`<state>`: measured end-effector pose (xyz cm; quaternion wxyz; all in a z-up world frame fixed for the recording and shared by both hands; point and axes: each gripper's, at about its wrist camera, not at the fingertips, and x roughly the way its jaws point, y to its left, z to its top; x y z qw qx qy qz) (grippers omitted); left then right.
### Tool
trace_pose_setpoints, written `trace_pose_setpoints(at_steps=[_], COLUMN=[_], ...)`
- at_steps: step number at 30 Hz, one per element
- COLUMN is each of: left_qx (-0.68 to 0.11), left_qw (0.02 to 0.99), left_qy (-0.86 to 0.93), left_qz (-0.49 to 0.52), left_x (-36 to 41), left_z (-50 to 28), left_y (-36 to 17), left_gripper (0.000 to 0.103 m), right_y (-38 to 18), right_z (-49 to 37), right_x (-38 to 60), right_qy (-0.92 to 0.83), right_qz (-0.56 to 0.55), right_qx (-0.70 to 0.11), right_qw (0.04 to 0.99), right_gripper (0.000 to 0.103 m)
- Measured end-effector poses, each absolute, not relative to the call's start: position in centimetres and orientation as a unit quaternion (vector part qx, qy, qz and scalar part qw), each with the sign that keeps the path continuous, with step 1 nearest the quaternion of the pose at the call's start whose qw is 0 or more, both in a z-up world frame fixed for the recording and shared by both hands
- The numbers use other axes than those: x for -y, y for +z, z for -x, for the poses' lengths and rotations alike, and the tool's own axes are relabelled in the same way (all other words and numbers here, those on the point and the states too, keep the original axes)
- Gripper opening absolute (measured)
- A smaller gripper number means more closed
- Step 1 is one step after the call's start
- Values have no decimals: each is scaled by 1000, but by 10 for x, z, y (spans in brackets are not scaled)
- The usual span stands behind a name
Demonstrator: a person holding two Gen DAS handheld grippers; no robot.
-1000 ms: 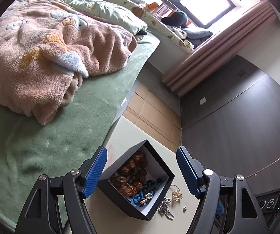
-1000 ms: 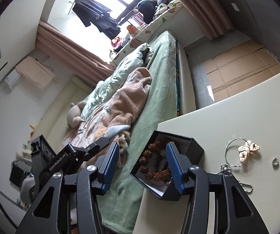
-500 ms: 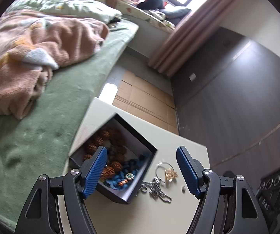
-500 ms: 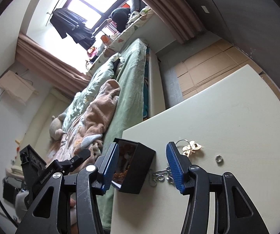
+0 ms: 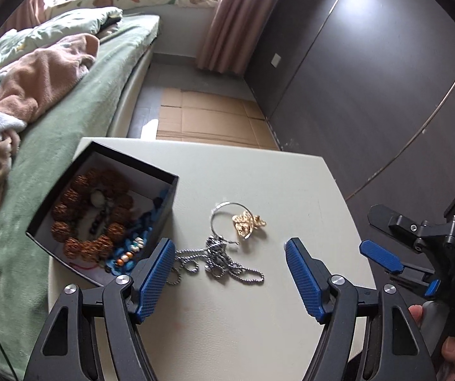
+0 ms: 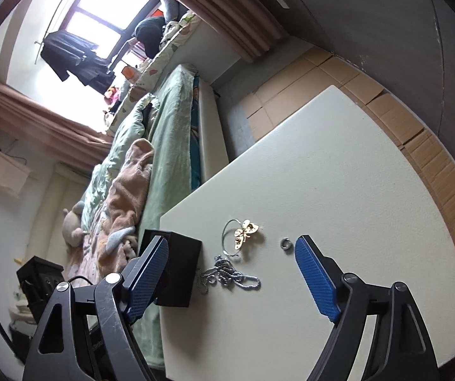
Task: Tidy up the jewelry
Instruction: 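Reach the left gripper to the silver chain necklace and grasp it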
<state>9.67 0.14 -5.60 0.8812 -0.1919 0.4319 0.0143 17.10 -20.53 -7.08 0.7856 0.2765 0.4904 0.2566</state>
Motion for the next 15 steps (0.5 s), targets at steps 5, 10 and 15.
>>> trace_pose_setpoints(at_steps=[5, 10, 15], left_qx=[-462, -486, -497], left_qw=[867, 857, 855], left_qy=[14, 26, 45], left_qz=[186, 172, 145], left_x=[10, 19, 30], left_z=[-107, -118, -126], left_y=[-72, -89, -101], left_gripper=[54, 45, 44], right_y=[-81, -84, -87], right_z=[-173, -173, -174], right_x=[217, 225, 226], right_qy=[233, 222, 219], right_qz=[-281, -285, -284], right_qx=[-510, -513, -517], right_qw=[779, 779, 777], right_gripper=[83, 82, 82])
